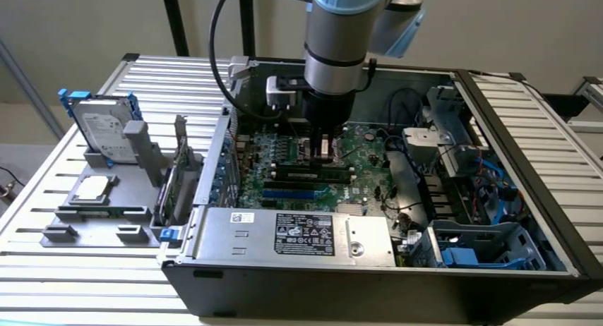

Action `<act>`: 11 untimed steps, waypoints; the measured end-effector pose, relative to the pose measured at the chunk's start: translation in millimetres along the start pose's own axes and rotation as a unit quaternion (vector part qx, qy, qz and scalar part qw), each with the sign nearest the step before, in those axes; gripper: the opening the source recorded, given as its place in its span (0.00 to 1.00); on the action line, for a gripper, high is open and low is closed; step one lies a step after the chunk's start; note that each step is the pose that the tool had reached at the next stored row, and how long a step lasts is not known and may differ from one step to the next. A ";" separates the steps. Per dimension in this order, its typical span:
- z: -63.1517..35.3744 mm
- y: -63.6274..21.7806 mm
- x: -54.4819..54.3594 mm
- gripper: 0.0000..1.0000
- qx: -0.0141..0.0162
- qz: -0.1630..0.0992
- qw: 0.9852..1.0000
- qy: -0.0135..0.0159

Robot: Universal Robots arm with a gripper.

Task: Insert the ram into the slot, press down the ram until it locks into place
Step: 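Press down the ram until it locks into place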

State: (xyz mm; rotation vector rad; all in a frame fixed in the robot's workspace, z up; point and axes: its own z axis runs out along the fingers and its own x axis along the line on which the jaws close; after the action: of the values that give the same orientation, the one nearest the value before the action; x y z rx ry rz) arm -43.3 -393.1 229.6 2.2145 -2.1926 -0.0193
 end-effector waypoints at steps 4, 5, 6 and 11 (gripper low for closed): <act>2.2 0.0 -0.1 0.11 0.000 0.000 1.000 0.000; 2.2 0.0 -0.1 0.11 0.000 0.000 1.000 0.000; 1.6 -0.1 -0.2 0.11 0.000 0.000 1.000 -0.001; -17.1 0.4 0.0 0.11 -0.002 0.000 1.000 -0.001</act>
State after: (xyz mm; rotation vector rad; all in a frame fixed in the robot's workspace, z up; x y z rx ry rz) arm -43.3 -392.9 246.8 2.2128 -2.1911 -0.0253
